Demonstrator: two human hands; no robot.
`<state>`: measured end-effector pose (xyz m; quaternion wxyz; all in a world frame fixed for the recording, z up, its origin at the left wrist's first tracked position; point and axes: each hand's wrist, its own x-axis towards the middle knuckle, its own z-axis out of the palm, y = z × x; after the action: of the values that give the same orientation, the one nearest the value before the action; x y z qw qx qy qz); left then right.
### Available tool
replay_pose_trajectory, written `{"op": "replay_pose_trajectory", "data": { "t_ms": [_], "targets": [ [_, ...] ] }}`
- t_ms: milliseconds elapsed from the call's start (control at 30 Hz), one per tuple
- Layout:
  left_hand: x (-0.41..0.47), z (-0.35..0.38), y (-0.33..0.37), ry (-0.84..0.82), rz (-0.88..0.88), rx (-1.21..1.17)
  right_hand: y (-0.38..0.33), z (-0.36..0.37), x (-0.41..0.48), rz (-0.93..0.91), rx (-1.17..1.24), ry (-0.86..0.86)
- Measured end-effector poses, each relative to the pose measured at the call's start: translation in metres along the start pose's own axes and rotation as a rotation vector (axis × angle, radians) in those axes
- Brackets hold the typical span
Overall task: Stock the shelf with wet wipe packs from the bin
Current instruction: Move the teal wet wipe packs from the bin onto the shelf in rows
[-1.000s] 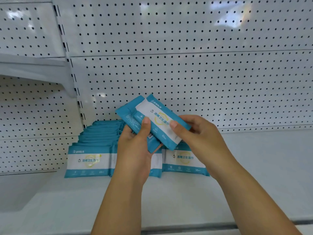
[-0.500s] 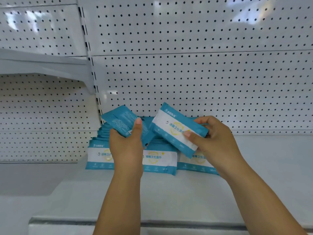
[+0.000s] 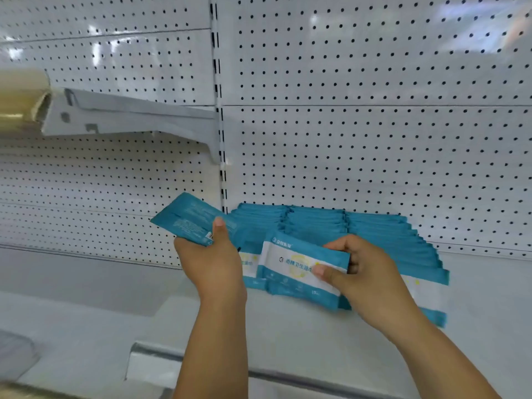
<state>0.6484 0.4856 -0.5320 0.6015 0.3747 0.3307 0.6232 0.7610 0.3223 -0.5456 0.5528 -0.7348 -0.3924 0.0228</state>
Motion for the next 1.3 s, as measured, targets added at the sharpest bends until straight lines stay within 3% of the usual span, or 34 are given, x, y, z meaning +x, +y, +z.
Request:
{"op": "replay_pose_trajectory", "data": {
  "t_ms": [167,333,567,667,767,867,1133,1300],
  "targets": [
    [0.021,-0.017,0.005,0.127,0.039,0.046,-0.006,0.043,0.001,-0.076,-0.055,-0.074],
    [0.035,-0.029,0.002,0.136,-0.054,0.003,-0.021,0.083,0.014,-0.146,-0.213,-0.072],
    [0.048,-0.038,0.005,0.149,-0.067,-0.008,-0.015,0.105,0.032,-0.345,-0.593,0.096],
    [0.048,-0.038,0.006,0.136,-0.07,-0.015,-0.013,0.108,0.035,-0.346,-0.625,0.129],
    [0.044,-0.038,0.009,0.094,-0.079,-0.032,-0.015,0.102,0.031,-0.287,-0.489,0.125],
    [0.035,-0.032,0.014,-0.005,-0.091,-0.041,-0.024,0.084,0.026,-0.224,-0.182,0.179],
    [-0.012,0.006,0.013,-0.495,-0.197,-0.041,-0.039,0.038,0.019,0.053,0.233,0.113],
    [-0.041,0.031,0.003,-0.699,-0.191,0.028,-0.033,0.013,0.014,0.074,0.379,0.118]
  ]
}}
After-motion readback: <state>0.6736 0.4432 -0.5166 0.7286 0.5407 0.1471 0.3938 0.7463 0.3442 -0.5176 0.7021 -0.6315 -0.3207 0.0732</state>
